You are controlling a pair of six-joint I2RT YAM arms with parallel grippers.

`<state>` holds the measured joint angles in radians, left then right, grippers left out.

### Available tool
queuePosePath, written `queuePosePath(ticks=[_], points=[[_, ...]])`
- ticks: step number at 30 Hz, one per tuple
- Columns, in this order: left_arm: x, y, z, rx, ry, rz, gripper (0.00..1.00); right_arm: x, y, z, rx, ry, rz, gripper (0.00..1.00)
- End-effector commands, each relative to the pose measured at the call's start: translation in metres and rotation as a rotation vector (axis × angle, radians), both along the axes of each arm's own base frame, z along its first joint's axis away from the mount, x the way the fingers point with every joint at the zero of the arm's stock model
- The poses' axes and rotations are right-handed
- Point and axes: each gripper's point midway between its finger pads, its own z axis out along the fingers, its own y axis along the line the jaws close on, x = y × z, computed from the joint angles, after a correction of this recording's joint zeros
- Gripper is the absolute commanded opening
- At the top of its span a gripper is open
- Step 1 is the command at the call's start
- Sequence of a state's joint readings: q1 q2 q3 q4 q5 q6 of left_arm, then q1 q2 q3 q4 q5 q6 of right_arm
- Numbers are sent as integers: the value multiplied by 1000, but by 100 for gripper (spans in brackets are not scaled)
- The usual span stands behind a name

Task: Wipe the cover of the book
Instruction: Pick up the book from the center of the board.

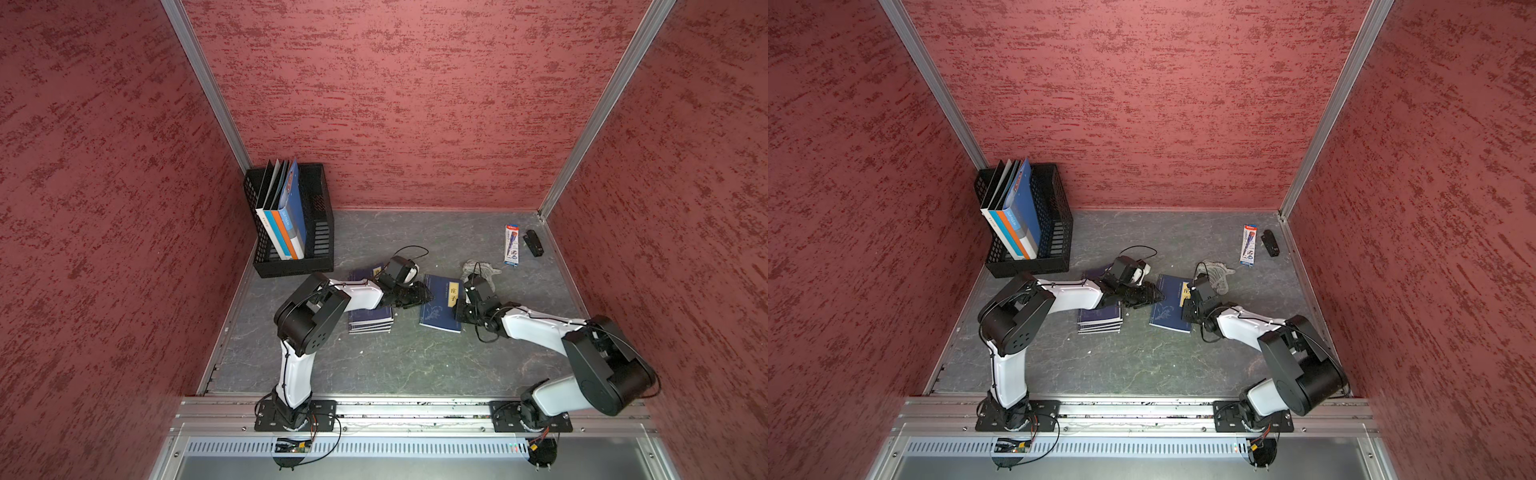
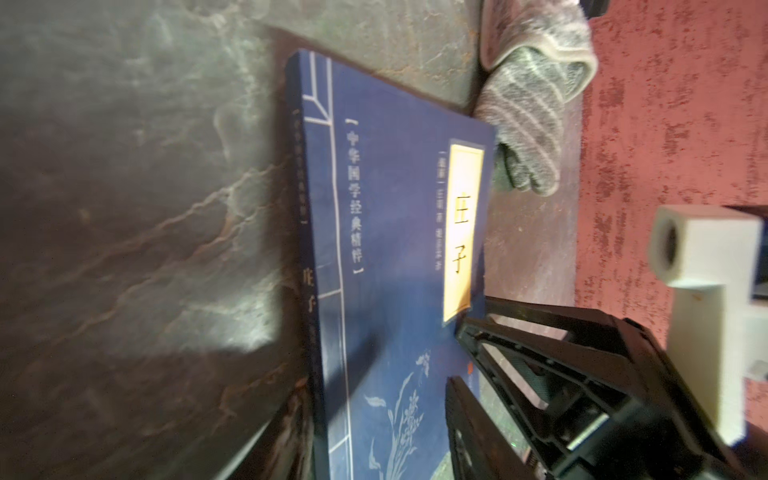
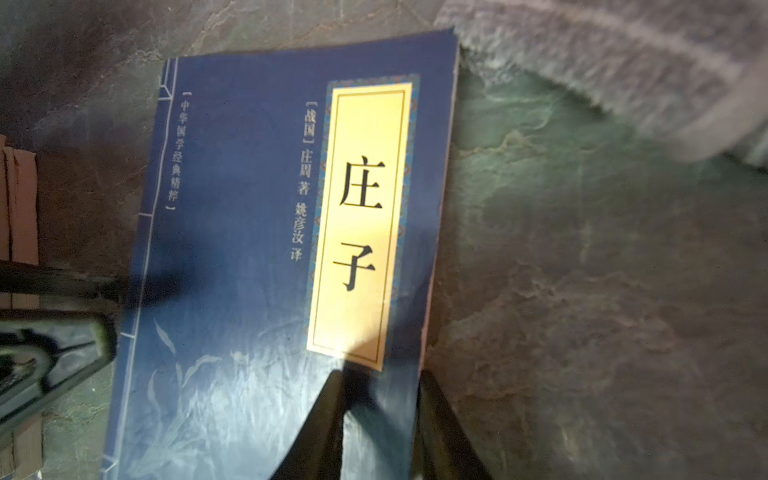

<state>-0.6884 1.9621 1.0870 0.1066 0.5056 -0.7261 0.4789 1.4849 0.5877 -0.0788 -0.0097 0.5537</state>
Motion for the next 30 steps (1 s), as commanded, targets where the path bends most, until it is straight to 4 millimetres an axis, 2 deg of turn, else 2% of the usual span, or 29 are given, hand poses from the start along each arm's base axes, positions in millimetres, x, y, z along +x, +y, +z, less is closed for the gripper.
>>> queuePosePath(ticks=[1,6,9,15,18,21,23,27,28,30], points=[[-40,-55,83,-301,-109,-260,48,-32,13,-32,19,131,86,29],[-40,-54,80,-291,-101,-254,46,-30,14,-30,18,124,88,29],[-38,-53,76,-268,-92,-239,42,-30,13,-30,14,125,88,29],[-33,-44,64,-205,-71,-190,30,-29,12,-28,5,118,86,30],[-31,-38,62,-169,-74,-171,19,-26,11,-24,-2,103,86,33],[-30,-32,62,-135,-77,-165,5,-22,11,-15,-12,82,91,40],[-31,-29,66,-123,-83,-166,0,-18,11,-6,-18,61,94,46],[-30,-16,80,-109,-102,-154,0,-9,9,12,-50,23,99,59],[-30,-12,88,-116,-106,-150,0,-4,10,26,-43,-16,99,63],[-31,-4,102,-132,-110,-152,0,1,10,38,-49,-45,99,68]])
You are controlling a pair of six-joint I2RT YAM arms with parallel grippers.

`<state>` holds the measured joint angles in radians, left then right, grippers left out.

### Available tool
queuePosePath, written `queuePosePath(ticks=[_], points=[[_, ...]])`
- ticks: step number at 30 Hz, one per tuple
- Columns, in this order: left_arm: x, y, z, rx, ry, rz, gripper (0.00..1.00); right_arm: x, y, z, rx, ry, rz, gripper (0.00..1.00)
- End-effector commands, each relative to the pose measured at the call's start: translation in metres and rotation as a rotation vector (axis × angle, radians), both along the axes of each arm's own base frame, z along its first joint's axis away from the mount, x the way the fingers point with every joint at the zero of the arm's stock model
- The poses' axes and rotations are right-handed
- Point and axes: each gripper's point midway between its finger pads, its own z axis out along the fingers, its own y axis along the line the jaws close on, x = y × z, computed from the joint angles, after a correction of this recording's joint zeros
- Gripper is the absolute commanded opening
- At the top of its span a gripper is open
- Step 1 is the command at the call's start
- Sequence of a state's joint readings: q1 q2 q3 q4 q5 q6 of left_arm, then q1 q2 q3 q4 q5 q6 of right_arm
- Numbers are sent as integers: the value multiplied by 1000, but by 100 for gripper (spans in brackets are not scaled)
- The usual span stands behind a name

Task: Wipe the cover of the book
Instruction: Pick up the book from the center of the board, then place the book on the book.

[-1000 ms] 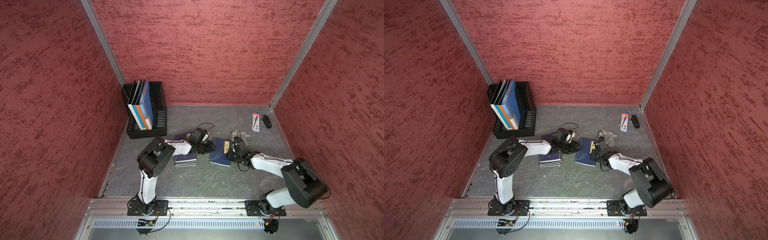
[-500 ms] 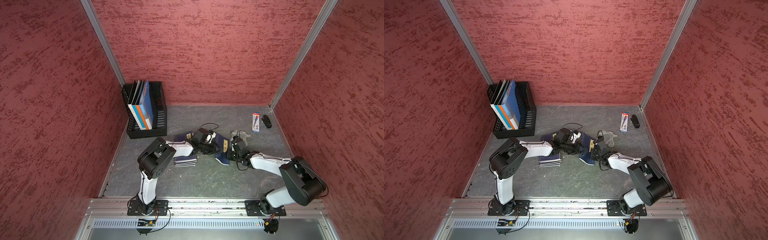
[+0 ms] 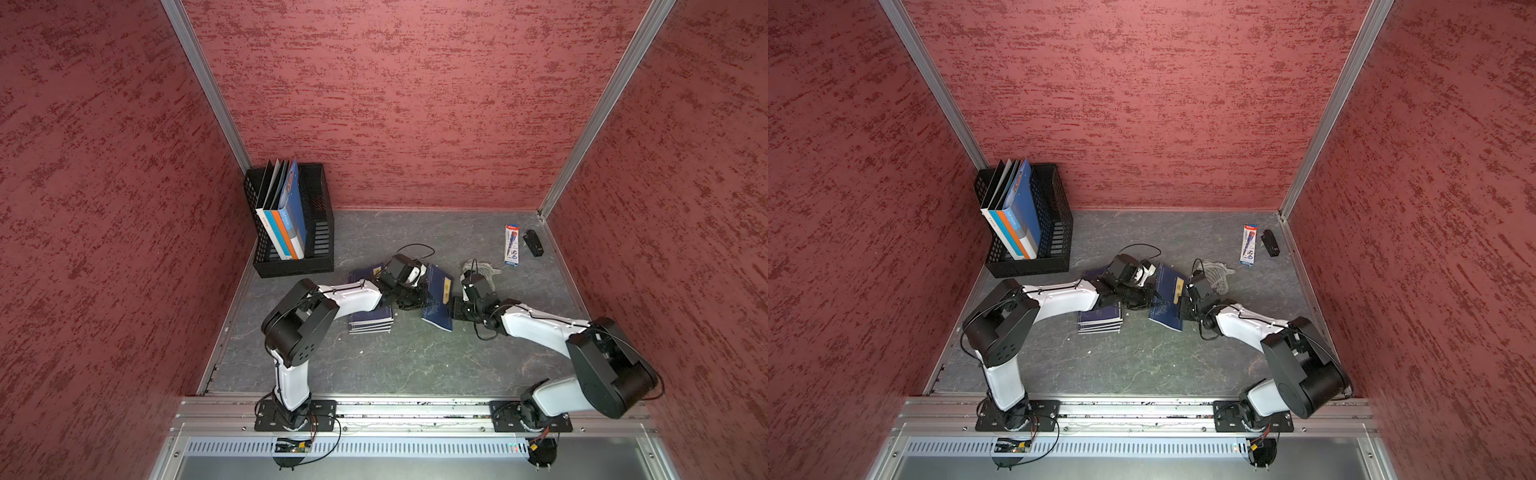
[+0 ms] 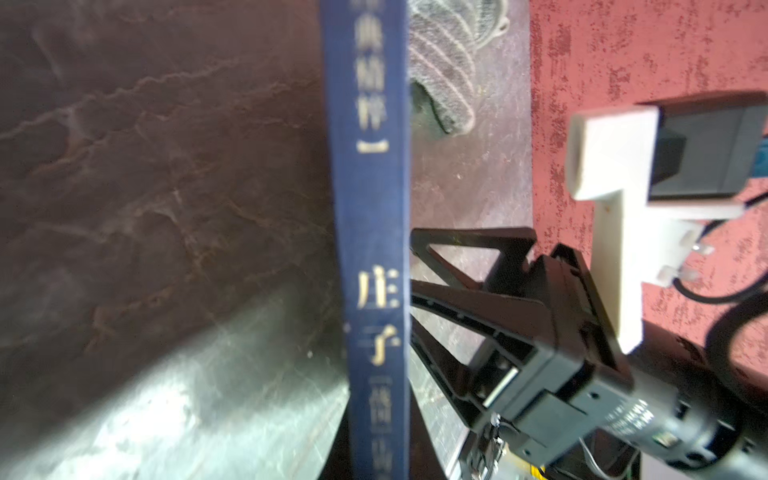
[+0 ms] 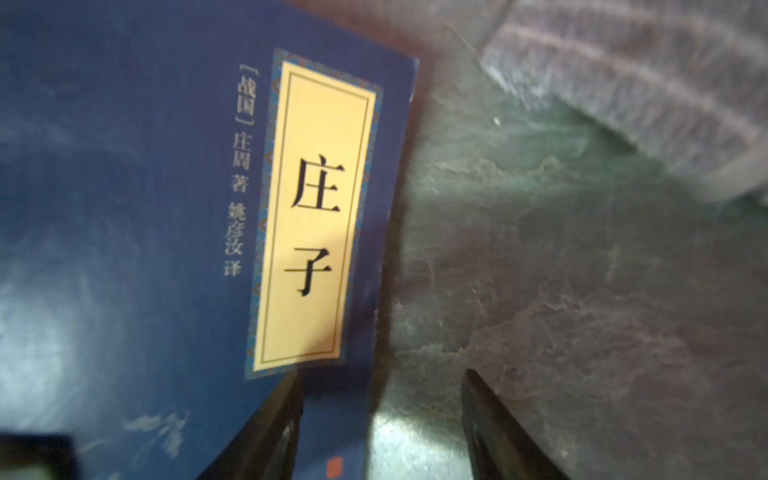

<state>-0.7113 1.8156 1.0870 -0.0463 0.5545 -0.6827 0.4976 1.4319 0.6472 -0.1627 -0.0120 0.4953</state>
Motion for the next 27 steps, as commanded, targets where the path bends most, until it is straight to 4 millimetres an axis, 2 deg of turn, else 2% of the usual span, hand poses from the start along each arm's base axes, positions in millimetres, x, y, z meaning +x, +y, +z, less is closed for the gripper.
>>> queuePosePath(ticks=[1,5,8,13,17,20,22,23,24,27], points=[[-3,-1,65,-124,-102,-70,0,0,0,18,-40,-19,31,69],[-7,17,90,-129,-103,-77,0,12,1,36,-55,-67,34,73],[-9,36,102,-147,-84,-59,0,19,2,44,-66,-86,31,75],[-11,85,116,-141,-93,25,0,27,7,52,-59,-109,38,77],[-17,128,125,-141,-106,99,0,33,11,51,-57,-106,47,77],[-20,158,123,-148,-97,163,0,36,15,53,-47,-110,51,77],[-21,175,115,-154,-75,196,0,38,17,57,-40,-117,54,77],[-20,183,108,-153,-59,214,0,39,18,49,-47,-98,54,77],[-19,190,103,-153,-46,231,0,40,19,51,-42,-103,55,77],[-15,203,85,-166,-5,265,0,42,22,54,-30,-110,62,77]])
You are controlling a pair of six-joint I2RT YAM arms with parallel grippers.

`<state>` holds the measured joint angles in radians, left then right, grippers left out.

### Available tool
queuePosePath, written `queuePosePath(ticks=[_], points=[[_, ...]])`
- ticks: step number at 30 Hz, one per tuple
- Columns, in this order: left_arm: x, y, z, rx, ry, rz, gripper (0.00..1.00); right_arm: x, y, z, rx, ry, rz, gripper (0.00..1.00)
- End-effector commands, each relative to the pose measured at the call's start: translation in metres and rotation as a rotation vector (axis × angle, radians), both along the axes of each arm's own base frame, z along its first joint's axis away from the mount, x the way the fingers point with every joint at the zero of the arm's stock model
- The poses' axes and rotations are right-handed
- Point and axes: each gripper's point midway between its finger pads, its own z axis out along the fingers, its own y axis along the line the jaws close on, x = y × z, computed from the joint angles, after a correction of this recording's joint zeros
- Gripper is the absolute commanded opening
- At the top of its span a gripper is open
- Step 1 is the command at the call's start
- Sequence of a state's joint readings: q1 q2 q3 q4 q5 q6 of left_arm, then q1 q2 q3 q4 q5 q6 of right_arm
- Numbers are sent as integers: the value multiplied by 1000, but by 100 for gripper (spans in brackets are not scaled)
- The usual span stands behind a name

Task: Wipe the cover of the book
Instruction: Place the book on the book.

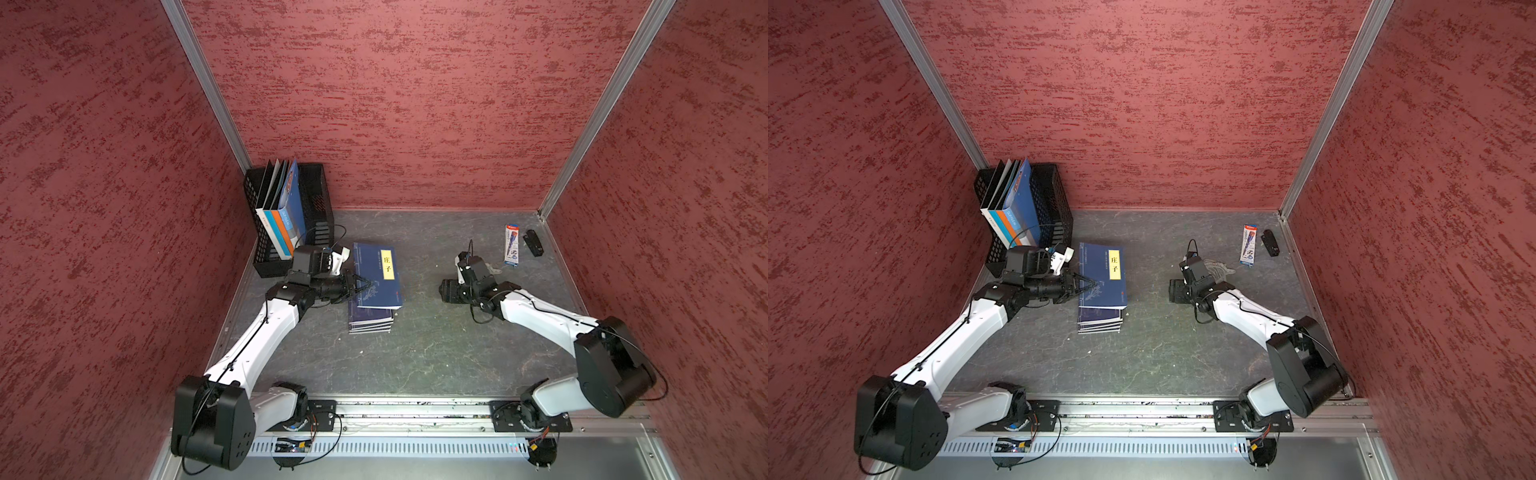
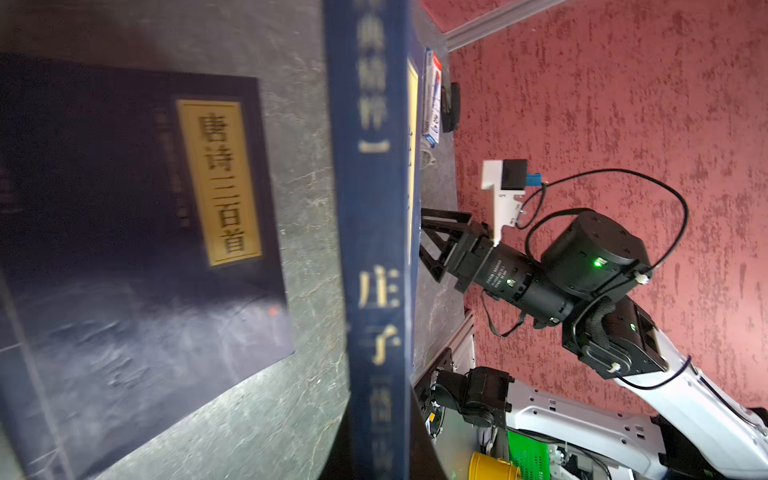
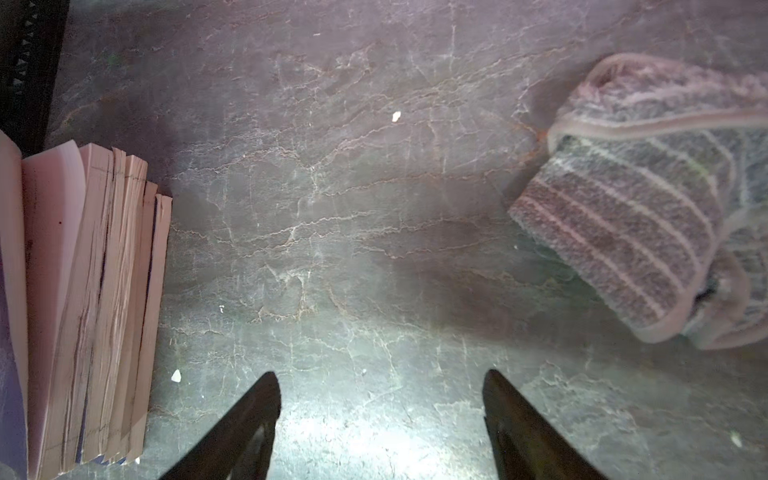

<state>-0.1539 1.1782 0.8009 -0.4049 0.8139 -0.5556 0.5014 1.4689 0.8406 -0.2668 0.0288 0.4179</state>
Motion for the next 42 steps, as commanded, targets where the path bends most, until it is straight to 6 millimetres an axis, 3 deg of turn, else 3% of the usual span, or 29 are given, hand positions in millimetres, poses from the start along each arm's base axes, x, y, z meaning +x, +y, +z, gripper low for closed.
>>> queuePosePath(ticks=[1,10,19,25,42], points=[[-3,5,-11,-34,15,-30,1,7,10,10,17,-28,26,77],[8,15,-60,-2,107,-7,4,9,14,6,23,-22,39,77],[21,18,-94,54,175,-12,4,8,15,-3,32,-9,41,77],[21,23,-103,94,196,1,6,8,16,-4,27,-9,50,77],[31,19,-106,117,212,-25,15,13,22,-9,31,-2,63,77]])
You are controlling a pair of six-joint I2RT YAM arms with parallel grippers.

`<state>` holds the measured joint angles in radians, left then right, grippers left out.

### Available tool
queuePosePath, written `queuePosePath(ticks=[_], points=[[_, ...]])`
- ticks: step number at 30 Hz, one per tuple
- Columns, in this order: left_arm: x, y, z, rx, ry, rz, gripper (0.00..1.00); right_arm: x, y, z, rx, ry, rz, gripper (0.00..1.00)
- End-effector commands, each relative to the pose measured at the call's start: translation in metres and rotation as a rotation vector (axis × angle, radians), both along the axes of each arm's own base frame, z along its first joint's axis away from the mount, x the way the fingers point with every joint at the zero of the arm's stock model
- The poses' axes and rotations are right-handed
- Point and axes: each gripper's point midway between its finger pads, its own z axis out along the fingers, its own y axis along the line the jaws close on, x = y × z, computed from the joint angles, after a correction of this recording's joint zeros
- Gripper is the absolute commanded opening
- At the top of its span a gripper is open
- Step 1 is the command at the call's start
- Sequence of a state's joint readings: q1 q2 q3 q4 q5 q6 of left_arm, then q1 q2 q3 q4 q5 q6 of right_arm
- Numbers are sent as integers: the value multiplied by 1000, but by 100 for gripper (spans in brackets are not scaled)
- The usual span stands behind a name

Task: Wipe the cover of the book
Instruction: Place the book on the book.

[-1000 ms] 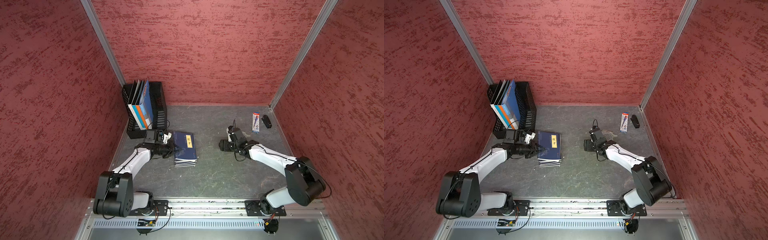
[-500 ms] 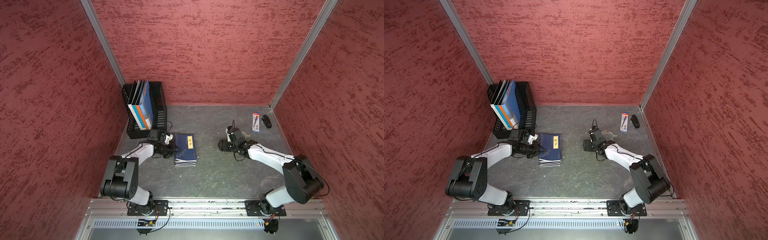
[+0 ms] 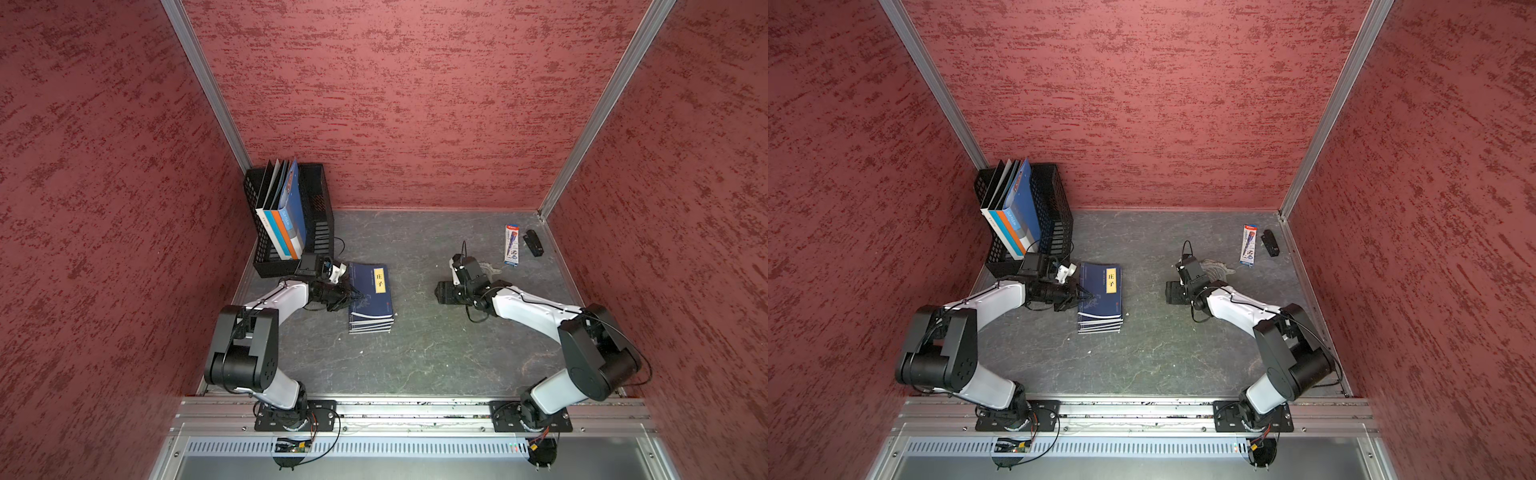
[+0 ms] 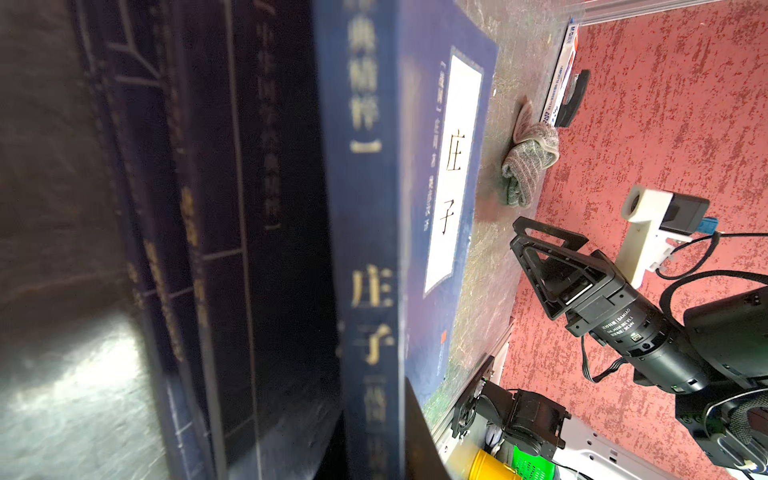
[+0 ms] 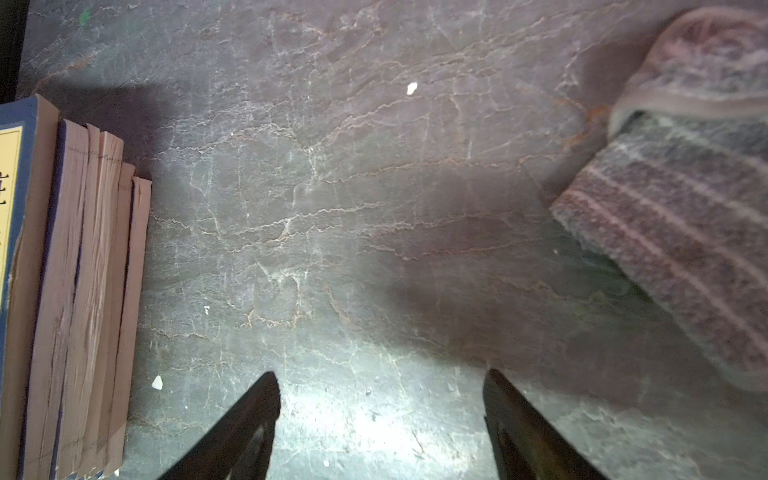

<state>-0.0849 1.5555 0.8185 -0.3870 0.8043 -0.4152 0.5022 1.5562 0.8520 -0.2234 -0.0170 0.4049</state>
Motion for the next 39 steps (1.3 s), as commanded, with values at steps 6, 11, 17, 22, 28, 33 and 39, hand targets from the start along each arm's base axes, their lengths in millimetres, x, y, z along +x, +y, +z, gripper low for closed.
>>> queuePosePath(ticks=[6,11,17,22,28,33,39], points=[[-2,-2,-7,38,4,-39,15,9,10,10,16,-40,24,77],[-6,1,-11,64,19,-46,20,11,10,6,13,-37,27,78],[-4,7,-13,111,30,-39,27,13,12,4,8,-33,34,78],[-1,8,-10,133,27,-41,36,14,13,4,10,-34,34,78],[-2,12,-12,175,47,-47,45,14,13,2,9,-30,36,78],[-2,15,-12,213,50,-52,50,14,14,1,10,-27,41,78],[-4,22,-14,298,59,-52,57,14,15,0,9,-26,46,78]])
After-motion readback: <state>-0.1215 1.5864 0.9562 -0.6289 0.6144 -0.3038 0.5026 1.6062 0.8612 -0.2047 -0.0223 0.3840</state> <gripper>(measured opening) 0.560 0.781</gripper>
